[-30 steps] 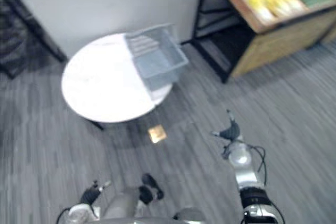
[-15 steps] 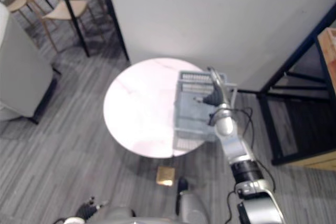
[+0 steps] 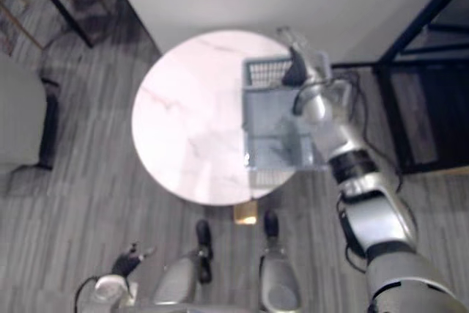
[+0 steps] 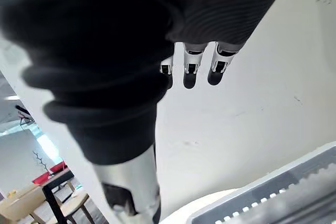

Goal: Pick vegetable in the basket

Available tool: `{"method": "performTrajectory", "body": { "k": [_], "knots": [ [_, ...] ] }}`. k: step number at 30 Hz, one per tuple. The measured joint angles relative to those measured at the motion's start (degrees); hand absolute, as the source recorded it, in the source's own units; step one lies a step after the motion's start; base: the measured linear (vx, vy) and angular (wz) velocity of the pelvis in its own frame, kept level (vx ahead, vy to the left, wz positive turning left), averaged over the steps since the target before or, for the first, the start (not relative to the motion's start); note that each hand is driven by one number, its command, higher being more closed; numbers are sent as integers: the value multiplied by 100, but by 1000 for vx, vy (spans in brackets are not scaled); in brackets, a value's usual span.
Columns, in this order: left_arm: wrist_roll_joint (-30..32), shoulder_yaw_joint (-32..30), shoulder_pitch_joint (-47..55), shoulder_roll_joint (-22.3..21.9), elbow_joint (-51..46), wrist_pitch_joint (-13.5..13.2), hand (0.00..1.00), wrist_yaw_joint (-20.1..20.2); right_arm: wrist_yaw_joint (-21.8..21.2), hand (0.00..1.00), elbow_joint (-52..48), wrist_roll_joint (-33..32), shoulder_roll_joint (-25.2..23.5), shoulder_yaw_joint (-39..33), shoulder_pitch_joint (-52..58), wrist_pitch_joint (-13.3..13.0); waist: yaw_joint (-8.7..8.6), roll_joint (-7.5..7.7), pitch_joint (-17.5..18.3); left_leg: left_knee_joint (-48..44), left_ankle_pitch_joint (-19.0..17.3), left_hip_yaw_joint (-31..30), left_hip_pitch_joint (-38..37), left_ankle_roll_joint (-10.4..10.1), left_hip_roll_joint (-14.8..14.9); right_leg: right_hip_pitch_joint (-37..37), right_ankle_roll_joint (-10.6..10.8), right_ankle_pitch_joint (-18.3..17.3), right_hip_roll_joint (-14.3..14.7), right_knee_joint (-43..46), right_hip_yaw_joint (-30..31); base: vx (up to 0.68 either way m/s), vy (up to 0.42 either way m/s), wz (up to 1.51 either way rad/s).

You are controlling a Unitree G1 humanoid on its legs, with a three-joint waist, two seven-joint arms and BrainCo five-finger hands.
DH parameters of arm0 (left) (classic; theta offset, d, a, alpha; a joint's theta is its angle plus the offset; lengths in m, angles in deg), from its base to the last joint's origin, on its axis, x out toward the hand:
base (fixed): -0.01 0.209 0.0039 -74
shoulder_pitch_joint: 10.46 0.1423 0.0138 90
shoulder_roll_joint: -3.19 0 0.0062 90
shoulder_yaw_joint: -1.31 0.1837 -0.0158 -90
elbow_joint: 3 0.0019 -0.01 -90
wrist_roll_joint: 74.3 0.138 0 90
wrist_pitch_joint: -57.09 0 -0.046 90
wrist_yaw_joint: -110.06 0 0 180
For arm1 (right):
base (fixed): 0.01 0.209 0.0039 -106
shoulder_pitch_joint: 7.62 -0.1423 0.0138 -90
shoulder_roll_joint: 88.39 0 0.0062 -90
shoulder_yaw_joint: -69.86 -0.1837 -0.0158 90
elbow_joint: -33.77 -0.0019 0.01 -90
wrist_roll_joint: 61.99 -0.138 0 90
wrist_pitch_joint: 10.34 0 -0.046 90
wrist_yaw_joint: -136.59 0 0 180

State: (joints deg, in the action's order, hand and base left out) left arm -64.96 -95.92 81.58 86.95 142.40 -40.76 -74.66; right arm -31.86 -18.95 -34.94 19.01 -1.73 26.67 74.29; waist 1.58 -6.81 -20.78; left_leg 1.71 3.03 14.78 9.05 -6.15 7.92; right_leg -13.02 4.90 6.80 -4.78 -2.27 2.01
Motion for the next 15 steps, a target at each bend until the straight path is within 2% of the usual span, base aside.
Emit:
{"method": "performTrajectory", "body": {
  "k": [4, 8, 15],
  "knots": [
    [-77, 32, -90, 65, -112, -101, 0, -8, 30, 0, 503, 33, 112, 10, -478, -5, 4, -41, -151, 177, 111, 15, 209, 71, -74, -249, 40, 174, -40, -108, -9, 29, 69, -2],
    [-241, 303, -289, 67, -176, -186, 0, -6, 51, 0, 1063, 234, 444, 9, -950, 54, -7, -161, -396, 361, 213, 34, 252, 97, -129, -394, 65, 235, -63, -110, -1, 4, 29, -2],
    [-434, 734, -531, 56, -165, -212, 0, 4, 25, 0, 1259, 459, 555, 16, -978, 118, -39, -224, -475, 362, 273, 61, 372, 128, -180, -536, 81, 292, -97, -120, 60, -8, 5, -3]
  ]
}}
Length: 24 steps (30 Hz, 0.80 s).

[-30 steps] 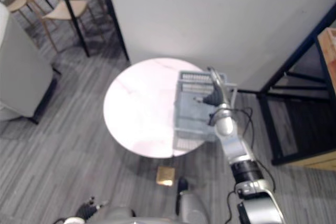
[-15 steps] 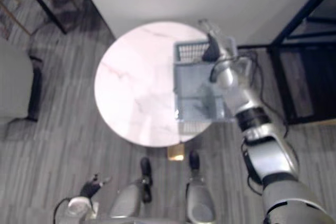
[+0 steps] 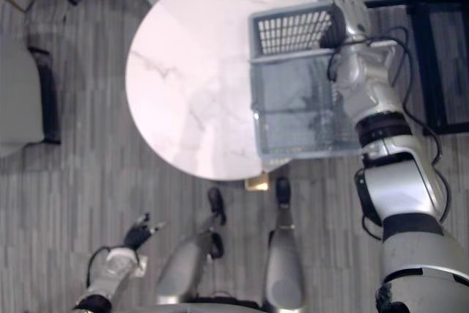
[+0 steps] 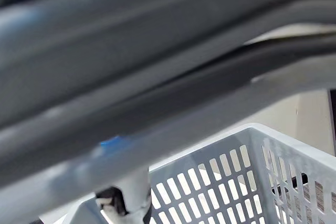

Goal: Pick vegetable in the basket

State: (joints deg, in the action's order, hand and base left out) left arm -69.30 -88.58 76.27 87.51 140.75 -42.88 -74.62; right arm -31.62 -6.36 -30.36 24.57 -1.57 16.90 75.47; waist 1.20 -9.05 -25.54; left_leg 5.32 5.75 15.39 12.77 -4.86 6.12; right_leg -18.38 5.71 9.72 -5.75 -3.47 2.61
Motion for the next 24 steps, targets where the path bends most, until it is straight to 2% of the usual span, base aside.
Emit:
{"method": "performTrajectory", "body": {
  "k": [8, 12, 18, 21, 24],
  "knots": [
    [-28, 9, 2, -18, 91, 11, 0, -10, 40, 0, -854, -15, -100, -37, 563, 110, -11, 5, -2, 19, 67, 203, -109, -3, 27, -14, 0, -1, 81, -18, 164, -13, -21, -13],
    [-23, 6, 4, -20, 64, 11, 0, -73, 255, 0, -1658, -70, -324, -303, 738, 105, -123, 52, -32, 45, 83, 311, -192, -34, 99, 22, 1, -1, 124, -45, 230, 5, -21, -14],
    [32, 2, 3, -29, -5, 15, 0, -136, 696, 0, -2663, -295, -321, -751, 822, 90, -178, 131, -17, 47, 112, 299, -255, -93, 209, 101, -35, 25, 221, -62, 174, 5, -27, -1],
    [82, -9, 10, -30, 5, 39, 0, -147, 803, 0, -2900, -306, -323, -805, 992, 87, -216, 148, -12, 50, 114, 275, -309, -97, 226, 191, -35, 26, 224, -87, 123, -6, -10, 7],
    [158, -45, 10, -30, 10, 56, 0, -164, 856, 0, -3092, -333, -335, -806, 1206, 45, -218, 234, 7, 51, 124, 274, -311, -109, 233, 194, -32, 23, 229, -90, 116, 0, 0, 0]
  ]
}}
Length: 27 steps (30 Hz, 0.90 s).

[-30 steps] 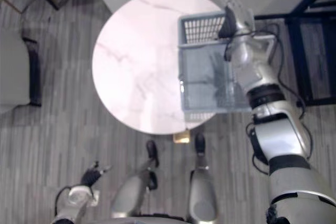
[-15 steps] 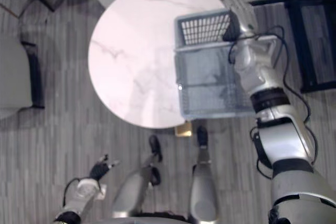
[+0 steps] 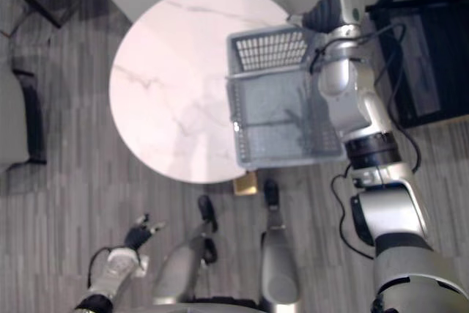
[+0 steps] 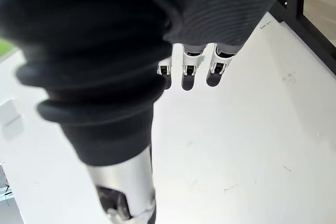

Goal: Pick vegetable in the basket

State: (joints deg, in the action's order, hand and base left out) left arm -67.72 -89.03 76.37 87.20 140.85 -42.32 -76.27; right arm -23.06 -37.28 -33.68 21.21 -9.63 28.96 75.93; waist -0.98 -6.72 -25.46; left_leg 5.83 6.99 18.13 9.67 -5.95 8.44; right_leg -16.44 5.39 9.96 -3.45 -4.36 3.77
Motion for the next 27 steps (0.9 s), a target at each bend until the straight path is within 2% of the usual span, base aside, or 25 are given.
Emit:
{"method": "performTrajectory", "body": {
  "k": [6, 10, 14, 15, 19, 24, 27],
  "knots": [
    [146, 0, 2, 1, 108, 15, 0, 0, -112, 0, -539, -153, -50, -34, 1091, -81, -3, 170, 75, 0, 3, -12, 4, -5, 7, 0, 7, -6, 4, 0, -15, 0, 0, 0],
    [213, 1, 1, 1, 108, 31, 0, 0, -442, 0, -555, -209, -163, 212, 1746, -102, -18, 194, 81, 2, 6, -26, 10, -7, 5, 1, 20, -16, -2, 0, -31, 0, 0, 0],
    [332, 7, -2, 2, 119, 85, 0, -1, -653, 0, -532, -201, -277, 525, 2005, -300, -46, 202, 80, 4, 28, -77, 20, -15, 6, 10, 29, -23, -7, 1, -77, -8, 3, 4],
    [333, 9, -3, 4, 119, 85, 0, -1, -708, 100, -490, -201, -277, 564, 1974, -329, -45, 206, 79, 4, 38, -122, 20, -22, 7, 28, 27, -24, -8, 1, -111, -20, 5, 13],
    [333, 66, -7, 57, 149, 82, 0, -3, -707, 100, -74, -202, -285, 728, 1707, -496, -28, 251, 79, 4, 48, -169, 51, -30, 4, 35, -3, -45, -26, 14, -192, -23, 7, 10],
    [325, 295, -191, 220, 269, 71, 0, 0, -713, 100, 1564, -235, -208, 845, 467, -549, 2, 277, 92, 4, 110, -307, 304, -17, -72, -162, 36, -7, -110, 47, -306, -46, 22, 14],
    [307, 447, -291, 277, 263, -3, 0, 24, -716, 100, 2313, -240, -64, 788, 80, -487, 145, 277, 93, 4, 119, -312, 315, -12, -109, -149, 27, 5, -149, 51, -324, -32, 26, 9]
  ]
}}
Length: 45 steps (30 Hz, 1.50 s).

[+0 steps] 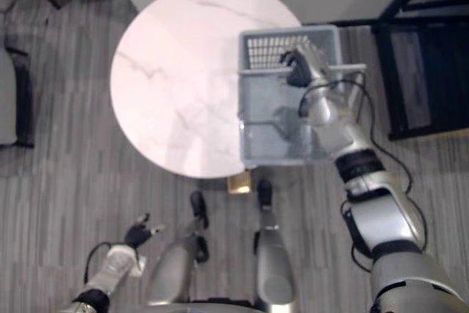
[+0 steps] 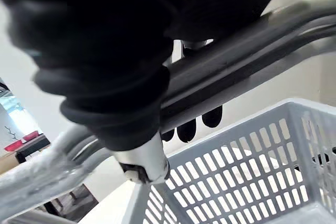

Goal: Pick vegetable in the basket

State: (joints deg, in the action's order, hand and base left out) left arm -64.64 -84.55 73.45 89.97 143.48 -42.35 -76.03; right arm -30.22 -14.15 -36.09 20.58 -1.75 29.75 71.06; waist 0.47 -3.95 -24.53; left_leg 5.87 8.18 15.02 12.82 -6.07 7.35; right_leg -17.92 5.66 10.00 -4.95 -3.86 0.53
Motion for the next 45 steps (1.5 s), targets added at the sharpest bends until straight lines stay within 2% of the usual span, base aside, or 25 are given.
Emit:
{"method": "performTrajectory", "body": {
  "k": [5, 7, 9, 11, 12, 14, 16, 17, 20, 21, 22, 23, 24, 25, 27, 28, 31, 32, 33, 34, 36, 40, 43, 44, 45],
  "knots": [
    [-18, -4, 10, -34, -106, 0, 0, 51, -1, 100, 27, 34, -100, -11, 183, 111, 124, 74, 25, -436, -259, 29, -46, -31, -10, 63, -6, 21, 68, 71, 350, 11, 0, -22],
    [-51, -162, 225, -110, -294, -4, 0, 72, -50, 100, -149, 62, -370, -39, 465, 287, 193, 176, 38, -1766, -1045, -683, 226, -98, 138, 232, -17, 27, 213, 136, 667, 31, -6, -93],
    [-58, -466, 659, -324, -280, 29, 0, 88, -207, 100, -905, 6, -926, -258, 1498, 342, 281, 251, 243, -2832, -2093, -2184, 166, -394, 218, 358, -7, -32, 658, 182, 1413, -35, 103, -197],
    [-33, -517, 771, -276, -169, 135, 0, 108, -331, 100, -1514, -167, -1150, -529, 2526, 304, 109, 395, 422, -2754, -2591, -2309, -133, -429, 197, 344, -23, -42, 764, 145, 1821, -52, 217, -164],
    [27, -567, 736, -172, -98, 215, 0, 137, -456, 100, -1748, -237, -1303, -736, 3224, 348, -33, 636, 504, -2638, -2580, -1955, -326, -325, 77, 320, -23, -40, 628, 132, 1935, -37, 237, -134],
    [143, -563, 709, -134, 23, 303, 0, 149, -636, 100, -2149, -234, -1450, -1045, 4230, 413, -208, 849, 621, -2399, -2551, -1354, -760, -168, -115, 334, -76, -12, 471, 181, 2138, -29, 223, -139],
    [388, -496, 587, -97, 133, 346, 0, 203, -635, 100, -2445, -230, -1549, -1470, 4822, 456, -399, 826, 621, -2394, -2532, -867, -1028, 13, -222, 287, -835, -212, 285, 338, 1653, -46, 218, -145],
    [522, -456, 415, -87, 212, 354, 0, 237, -615, 100, -2425, -225, -1588, -1701, 4969, 557, -488, 746, 632, -2319, -2399, -543, -1093, 260, -125, 116, -1457, -807, 116, 605, 736, -67, 106, -128],
    [532, -472, 291, 23, 167, 394, 0, 308, -620, 100, -2427, -218, -1693, -2022, 5536, 595, -517, 793, 703, -2033, -2449, 426, -1782, 236, -143, -211, -1234, -982, -214, 3037, -1054, 59, 76, -163],
    [528, -620, 344, 54, 123, 416, 0, 317, -626, 100, -2399, -216, -1732, -1924, 5647, 600, -450, 842, 736, -2194, -2473, 674, -1814, 268, -172, -160, -1216, -771, -182, 2905, -1310, -41, 54, -219],
    [523, -758, 374, 35, 243, 486, 0, 324, -625, 100, -2327, -218, -1879, -1721, 5683, 557, -430, 759, 851, -2144, -2546, 733, -1692, 596, -143, 93, -934, -110, 141, 1867, -1074, -222, 13, -241],
    [516, -869, 495, -77, 265, 472, 0, 347, -635, 100, -2334, -217, -1950, -1804, 5769, 533, -382, 535, 996, -1518, -2265, 1063, -1739, 538, 64, 106, -1223, -593, 187, 2075, -1511, -265, -33, -213],
    [513, -903, 538, -83, 223, 454, 0, 346, -635, 100, -2291, -216, -2062, -1800, 5779, 535, -376, 575, 1036, -1397, -2225, 1332, -1858, 395, 8, 82, -1206, -1119, -62, 2650, -1947, -179, -37, -188],
    [508, -880, 548, -73, 213, 492, 0, 334, -629, 100, -2233, -217, -2169, -1803, 5851, 512, -446, 580, 1110, -1419, -2185, 1741, -1907, 396, -30, 268, -902, -1794, -542, 3161, -2641, -70, -43, -176],
    [506, -895, 637, -101, 207, 492, 0, 336, -637, 100, -2019, -217, -2230, -1807, 5906, 479, -431, 576, 1240, -1448, -2176, 2300, -1928, 380, -8, 655, -700, -2042, -989, 2971, -3242, -38, -86, -162],
    [502, -922, 670, -104, 211, 496, 0, 330, -626, 100, -1953, -219, -2291, -1816, 5945, 476, -356, 589, 1269, -1509, -2152, 2609, -1954, 337, 34, 765, -365, -1963, -918, 2556, -3250, -24, -189, -160],
    [467, -1120, 871, -338, 224, 472, 0, 300, -623, 100, -1284, -226, -2303, -2082, 6056, 519, -324, 433, 1360, -1948, -1977, 3158, -2359, 38, 466, 1190, -527, -1561, -119, 1662, -2509, 39, -245, -158],
    [429, -1137, 1005, -387, 210, 455, 0, 288, -620, 100, -1005, -227, -2298, -2087, 6122, 568, -315, 488, 1435, -3045, -1974, 3117, -2174, 59, 874, 1339, -532, -1567, 108, 1368, -2128, 61, -273, -152],
    [399, -1135, 1084, -429, 205, 456, 0, 283, -616, 100, -777, -232, -2282, -2091, 6156, 600, -208, 486, 1442, -4348, -1994, 2644, -1671, 470, 1323, 1483, -590, -1634, 312, 1120, -1814, 90, -285, -149],
    [373, -1168, 1097, -458, 177, 456, 0, 285, -613, 100, -653, -236, -2231, -2118, 6178, 657, -177, 541, 1401, -4756, -2115, 2202, -1351, 403, 1353, 1525, -600, -1641, 363, 1027, -1692, 102, -195, -131],
    [105, -1236, 1074, -487, 124, 456, 0, 155, -624, 100, -73, -219, -2083, -2298, 6270, 811, -143, 499, 1368, -5088, -2309, 1095, -434, 137, 1002, 1731, -602, -1638, 357, 836, -1582, 163, -68, -85],
    [-224, -1236, 1098, -576, -1, 445, 0, 130, -602, 100, 392, -392, -2139, -2749, 6521, 994, 14, 426, 1348, -3456, -2113, 1296, -78, 181, 607, 2110, -558, -1625, 335, 667, -1513, 221, 37, -50],
    [-282, -1243, 1177, -670, -1, 447, 0, 137, -588, 100, 828, -609, -2114, -3013, 6502, 966, 182, 336, 1396, -2148, -1427, 1042, -1, 407, 202, 2244, -316, -1741, 398, 620, -1285, 308, 149, -49],
    [-300, -1327, 1226, -660, 6, 449, 0, 149, -585, 100, 1042, -615, -2185, -3166, 6460, 961, 190, 404, 1434, -2228, -1396, 929, -54, 844, 58, 2268, -152, -2040, 282, 928, -1266, 319, 173, -7],
    [-338, -1354, 1236, -623, 11, 452, 0, 152, -586, 100, 1111, -624, -2237, -3197, 6479, 960, 180, 435, 1477, -2208, -1482, 919, -143, 877, -31, 2264, -51, -2206, 150, 1186, -1278, 396, 180, 16]
  ]
}}
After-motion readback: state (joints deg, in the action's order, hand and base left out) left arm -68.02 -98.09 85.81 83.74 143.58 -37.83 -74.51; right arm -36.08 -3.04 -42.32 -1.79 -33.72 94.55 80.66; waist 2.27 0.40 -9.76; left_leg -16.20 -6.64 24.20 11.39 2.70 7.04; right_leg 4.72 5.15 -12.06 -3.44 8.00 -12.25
